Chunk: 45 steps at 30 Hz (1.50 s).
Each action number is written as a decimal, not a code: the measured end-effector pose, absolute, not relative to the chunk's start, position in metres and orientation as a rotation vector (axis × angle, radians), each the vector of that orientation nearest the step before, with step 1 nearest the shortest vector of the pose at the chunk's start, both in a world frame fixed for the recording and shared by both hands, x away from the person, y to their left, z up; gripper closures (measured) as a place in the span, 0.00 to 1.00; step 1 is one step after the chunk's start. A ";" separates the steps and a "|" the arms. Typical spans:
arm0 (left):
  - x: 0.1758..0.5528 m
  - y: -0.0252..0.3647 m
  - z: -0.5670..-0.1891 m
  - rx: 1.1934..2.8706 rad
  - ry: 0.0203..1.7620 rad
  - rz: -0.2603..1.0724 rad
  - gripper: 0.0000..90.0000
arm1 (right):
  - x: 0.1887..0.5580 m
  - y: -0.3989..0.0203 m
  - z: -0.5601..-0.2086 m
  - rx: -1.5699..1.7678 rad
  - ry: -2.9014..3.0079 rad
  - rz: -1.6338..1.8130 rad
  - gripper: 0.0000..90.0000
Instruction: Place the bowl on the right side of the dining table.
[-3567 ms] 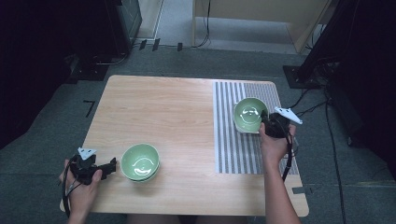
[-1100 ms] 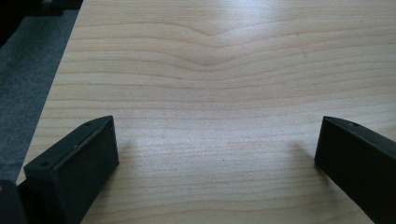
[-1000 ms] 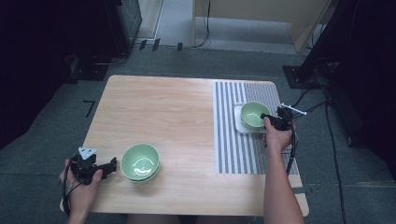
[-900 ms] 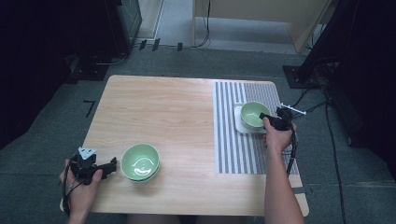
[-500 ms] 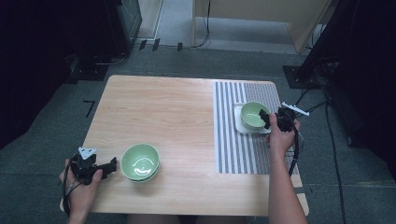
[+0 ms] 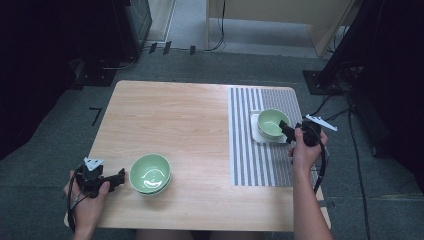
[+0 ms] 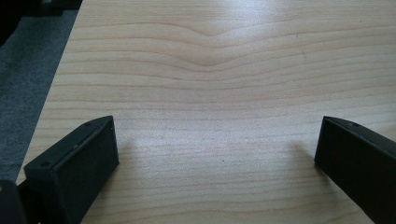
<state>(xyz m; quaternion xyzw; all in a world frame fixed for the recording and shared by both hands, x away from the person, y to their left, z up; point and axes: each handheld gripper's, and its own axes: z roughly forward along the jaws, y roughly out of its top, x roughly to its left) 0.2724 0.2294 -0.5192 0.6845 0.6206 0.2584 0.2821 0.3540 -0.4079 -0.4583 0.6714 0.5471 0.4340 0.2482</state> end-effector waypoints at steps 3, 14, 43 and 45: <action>0.272 0.229 -0.519 1.833 1.662 0.692 0.00 | 0.347 -0.408 -0.460 1.803 1.530 1.165 0.23; 0.273 0.229 -0.519 1.831 1.664 0.693 0.00 | 0.333 -0.410 -0.460 1.788 1.532 1.168 0.22; 0.273 0.229 -0.519 1.833 1.662 0.692 0.00 | 0.294 -0.407 -0.466 1.741 1.578 1.154 0.22; 0.273 0.229 -0.519 1.833 1.662 0.692 0.00 | 0.292 -0.407 -0.467 1.739 1.580 1.152 0.22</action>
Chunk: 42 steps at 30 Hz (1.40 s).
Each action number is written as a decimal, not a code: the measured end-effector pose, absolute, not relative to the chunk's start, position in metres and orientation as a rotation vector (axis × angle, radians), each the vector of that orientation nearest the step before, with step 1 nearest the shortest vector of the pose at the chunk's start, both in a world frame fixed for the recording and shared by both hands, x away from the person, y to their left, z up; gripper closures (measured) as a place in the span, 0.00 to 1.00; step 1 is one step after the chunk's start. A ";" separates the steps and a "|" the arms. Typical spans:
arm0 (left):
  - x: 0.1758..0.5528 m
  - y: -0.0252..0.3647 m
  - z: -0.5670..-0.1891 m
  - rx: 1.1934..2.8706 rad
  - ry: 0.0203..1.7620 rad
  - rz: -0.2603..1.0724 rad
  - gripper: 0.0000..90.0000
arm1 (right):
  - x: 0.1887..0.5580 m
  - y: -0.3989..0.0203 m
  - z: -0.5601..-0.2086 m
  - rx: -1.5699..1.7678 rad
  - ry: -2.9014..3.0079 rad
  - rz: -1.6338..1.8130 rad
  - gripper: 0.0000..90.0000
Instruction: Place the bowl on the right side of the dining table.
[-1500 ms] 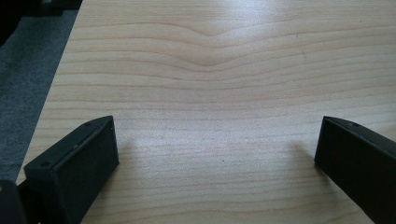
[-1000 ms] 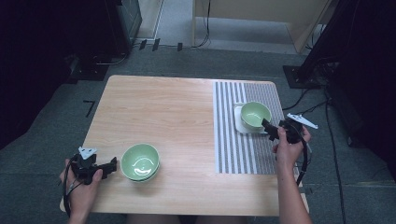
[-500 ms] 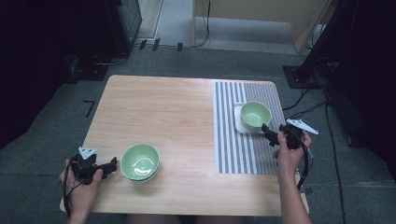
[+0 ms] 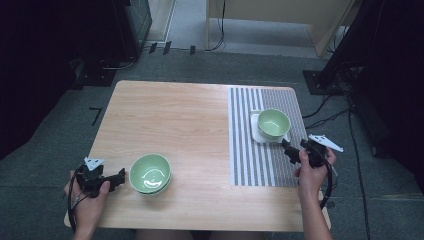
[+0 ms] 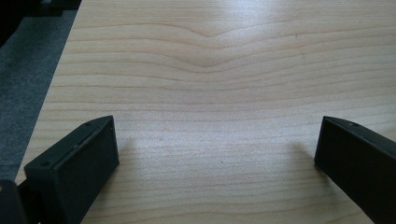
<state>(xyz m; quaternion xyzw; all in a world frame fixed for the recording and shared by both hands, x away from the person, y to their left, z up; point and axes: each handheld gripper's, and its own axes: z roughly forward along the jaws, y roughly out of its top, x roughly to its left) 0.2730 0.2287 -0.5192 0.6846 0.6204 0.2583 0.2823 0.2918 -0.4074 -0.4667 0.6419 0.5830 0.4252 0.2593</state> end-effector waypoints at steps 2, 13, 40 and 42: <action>0.273 0.229 -0.519 1.833 1.662 0.692 0.00 | 0.290 -0.408 -0.467 1.737 1.580 1.151 0.22; 0.273 0.229 -0.519 1.832 1.662 0.692 0.00 | 0.279 -0.406 -0.470 1.735 1.586 1.163 0.22; 0.273 0.228 -0.519 1.831 1.663 0.692 0.00 | 0.253 -0.415 -0.481 1.754 1.579 1.134 0.22; 0.273 0.228 -0.519 1.831 1.663 0.692 0.00 | 0.251 -0.417 -0.481 1.749 1.578 1.129 0.22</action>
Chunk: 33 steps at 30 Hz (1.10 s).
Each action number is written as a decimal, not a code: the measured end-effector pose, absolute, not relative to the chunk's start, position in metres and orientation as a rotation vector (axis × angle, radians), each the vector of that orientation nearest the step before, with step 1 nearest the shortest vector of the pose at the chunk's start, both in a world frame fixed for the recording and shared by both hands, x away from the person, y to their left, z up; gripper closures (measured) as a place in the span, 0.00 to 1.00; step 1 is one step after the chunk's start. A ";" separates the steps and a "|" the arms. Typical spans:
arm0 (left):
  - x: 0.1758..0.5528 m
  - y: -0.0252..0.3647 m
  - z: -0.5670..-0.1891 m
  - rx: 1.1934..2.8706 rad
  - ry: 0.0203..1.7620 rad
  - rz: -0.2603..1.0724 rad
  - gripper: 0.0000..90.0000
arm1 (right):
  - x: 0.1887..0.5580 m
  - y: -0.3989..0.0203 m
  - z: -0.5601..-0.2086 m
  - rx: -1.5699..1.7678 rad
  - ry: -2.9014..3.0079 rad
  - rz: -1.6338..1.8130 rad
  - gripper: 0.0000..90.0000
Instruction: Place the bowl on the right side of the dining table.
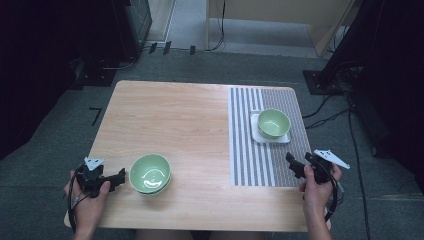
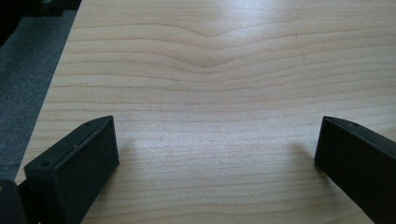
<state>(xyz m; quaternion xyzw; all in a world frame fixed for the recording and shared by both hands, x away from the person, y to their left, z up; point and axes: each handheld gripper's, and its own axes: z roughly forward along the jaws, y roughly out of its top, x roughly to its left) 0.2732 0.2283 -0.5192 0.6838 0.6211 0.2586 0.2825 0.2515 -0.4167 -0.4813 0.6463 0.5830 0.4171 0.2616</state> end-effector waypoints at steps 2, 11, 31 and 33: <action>0.273 0.228 -0.519 1.831 1.663 0.693 0.00 | 0.249 -0.417 -0.481 1.754 1.578 1.130 0.22; 0.273 0.228 -0.519 1.831 1.663 0.692 0.00 | 0.241 -0.419 -0.485 1.757 1.584 1.118 0.22; 0.273 0.228 -0.519 1.831 1.663 0.692 0.00 | 0.225 -0.427 -0.491 1.769 1.590 1.094 0.22; 0.273 0.228 -0.519 1.831 1.663 0.692 0.00 | 0.224 -0.427 -0.491 1.769 1.590 1.090 0.22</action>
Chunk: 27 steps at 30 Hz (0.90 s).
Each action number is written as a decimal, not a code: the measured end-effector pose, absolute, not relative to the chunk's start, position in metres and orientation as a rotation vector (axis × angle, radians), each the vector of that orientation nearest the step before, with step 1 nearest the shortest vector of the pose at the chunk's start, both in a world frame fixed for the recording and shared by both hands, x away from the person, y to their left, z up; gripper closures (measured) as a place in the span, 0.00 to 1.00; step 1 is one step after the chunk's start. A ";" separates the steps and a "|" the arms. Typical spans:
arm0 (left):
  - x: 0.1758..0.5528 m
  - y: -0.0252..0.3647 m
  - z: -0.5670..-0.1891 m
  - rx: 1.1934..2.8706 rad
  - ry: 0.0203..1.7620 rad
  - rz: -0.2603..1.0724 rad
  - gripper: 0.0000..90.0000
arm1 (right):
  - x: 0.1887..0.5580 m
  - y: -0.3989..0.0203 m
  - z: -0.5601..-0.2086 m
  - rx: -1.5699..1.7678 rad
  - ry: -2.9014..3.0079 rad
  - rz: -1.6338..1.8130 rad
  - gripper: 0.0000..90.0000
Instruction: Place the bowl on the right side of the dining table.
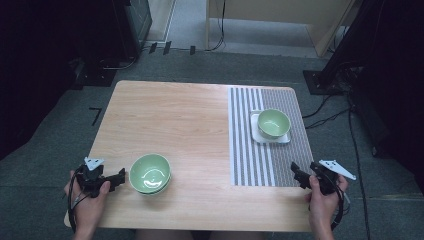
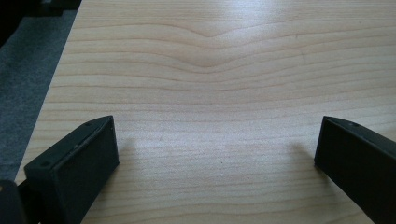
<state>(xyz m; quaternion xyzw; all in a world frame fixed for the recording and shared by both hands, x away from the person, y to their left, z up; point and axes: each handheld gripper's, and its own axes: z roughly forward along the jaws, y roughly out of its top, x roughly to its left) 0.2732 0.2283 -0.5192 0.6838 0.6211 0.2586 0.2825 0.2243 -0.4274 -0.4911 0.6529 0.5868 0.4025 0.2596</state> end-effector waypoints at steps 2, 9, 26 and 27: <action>0.273 0.228 -0.519 1.831 1.663 0.692 0.00 | 0.223 -0.428 -0.492 1.771 1.587 1.092 0.22; 0.273 0.228 -0.519 1.831 1.663 0.692 0.00 | 0.218 -0.429 -0.494 1.777 1.589 1.083 0.22; 0.273 0.228 -0.519 1.831 1.663 0.693 0.00 | 0.201 -0.441 -0.504 1.803 1.578 1.047 0.22; 0.273 0.228 -0.519 1.831 1.663 0.693 0.00 | 0.200 -0.442 -0.504 1.801 1.578 1.044 0.22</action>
